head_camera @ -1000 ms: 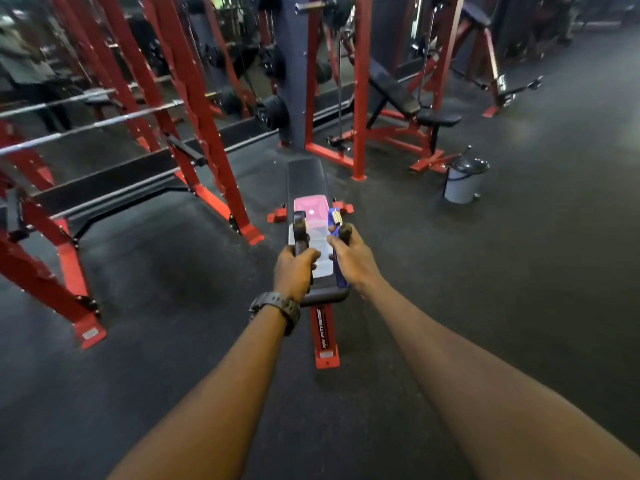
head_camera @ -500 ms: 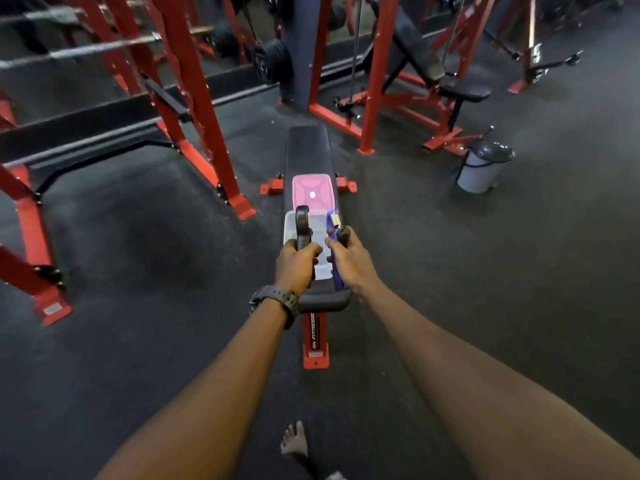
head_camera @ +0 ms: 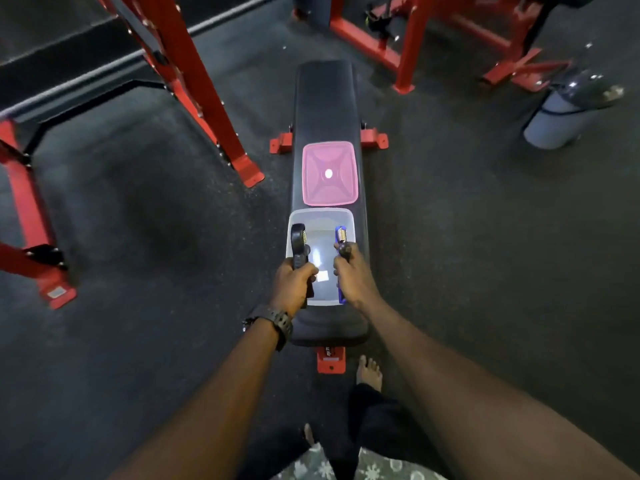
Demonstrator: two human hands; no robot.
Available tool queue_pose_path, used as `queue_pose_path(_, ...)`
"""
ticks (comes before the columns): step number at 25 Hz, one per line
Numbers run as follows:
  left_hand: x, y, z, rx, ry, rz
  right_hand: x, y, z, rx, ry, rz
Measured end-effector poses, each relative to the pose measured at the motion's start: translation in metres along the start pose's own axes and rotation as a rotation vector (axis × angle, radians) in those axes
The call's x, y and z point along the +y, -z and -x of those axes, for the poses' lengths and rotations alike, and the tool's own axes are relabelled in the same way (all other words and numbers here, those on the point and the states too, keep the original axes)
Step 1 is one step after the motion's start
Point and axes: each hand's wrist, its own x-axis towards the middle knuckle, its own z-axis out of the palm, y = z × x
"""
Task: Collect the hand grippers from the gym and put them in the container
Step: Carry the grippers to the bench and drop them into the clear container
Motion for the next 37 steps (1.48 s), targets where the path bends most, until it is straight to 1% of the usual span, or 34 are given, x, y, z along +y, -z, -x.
queue_pose_path(3, -0.009, -0.006, -0.055, 0.065, 0.067, 0.030, 0.012, -0.016, -0.055, -0.021, -0.083, 0.113)
queue_pose_path(6, -0.021, -0.002, -0.098, 0.102, 0.092, 0.039, 0.028, -0.040, -0.103, 0.002, -0.139, 0.242)
queue_pose_path(11, -0.048, 0.006, -0.164, 0.066, 0.133, 0.016, 0.061, -0.085, -0.170, 0.064, -0.170, 0.569)
queue_pose_path(14, -0.063, 0.010, -0.184, 0.027, 0.131, -0.022, 0.074, -0.101, -0.204, 0.080, -0.125, 0.759)
queue_pose_path(17, -0.069, 0.009, -0.193, -0.005, 0.127, -0.020, 0.081, -0.109, -0.224, 0.008, -0.101, 0.930)
queue_pose_path(18, -0.071, 0.007, -0.195, -0.020, 0.132, -0.006, 0.082, -0.107, -0.226, -0.019, -0.106, 0.943)
queue_pose_path(20, -0.069, 0.003, -0.194, -0.052, 0.156, 0.026, 0.082, -0.098, -0.223, -0.012, -0.111, 0.880)
queue_pose_path(21, -0.068, -0.001, -0.194, -0.061, 0.171, 0.042, 0.079, -0.090, -0.221, 0.017, -0.105, 0.807)
queue_pose_path(23, -0.066, -0.009, -0.198, -0.082, 0.202, 0.046, 0.071, -0.072, -0.216, 0.097, -0.153, 0.495)
queue_pose_path(25, -0.064, -0.021, -0.203, -0.118, 0.254, 0.087, 0.056, -0.055, -0.207, 0.078, -0.269, 0.173)
queue_pose_path(27, -0.065, -0.032, -0.206, -0.149, 0.312, 0.111, 0.056, -0.048, -0.196, 0.025, -0.308, 0.063)
queue_pose_path(29, -0.078, -0.042, -0.215, -0.165, 0.316, 0.028, 0.066, -0.050, -0.190, 0.011, -0.300, 0.112)
queue_pose_path(33, -0.107, -0.057, -0.239, -0.130, 0.193, -0.412, 0.088, -0.060, -0.199, 0.136, -0.249, 0.275)
queue_pose_path(34, -0.110, -0.061, -0.243, -0.103, 0.164, -0.501, 0.091, -0.062, -0.202, 0.142, -0.221, 0.297)
queue_pose_path(36, -0.108, -0.064, -0.241, -0.028, 0.114, -0.591, 0.098, -0.064, -0.204, 0.101, -0.177, 0.335)
queue_pose_path(37, -0.105, -0.064, -0.238, 0.019, 0.086, -0.584, 0.098, -0.063, -0.203, 0.087, -0.148, 0.352)
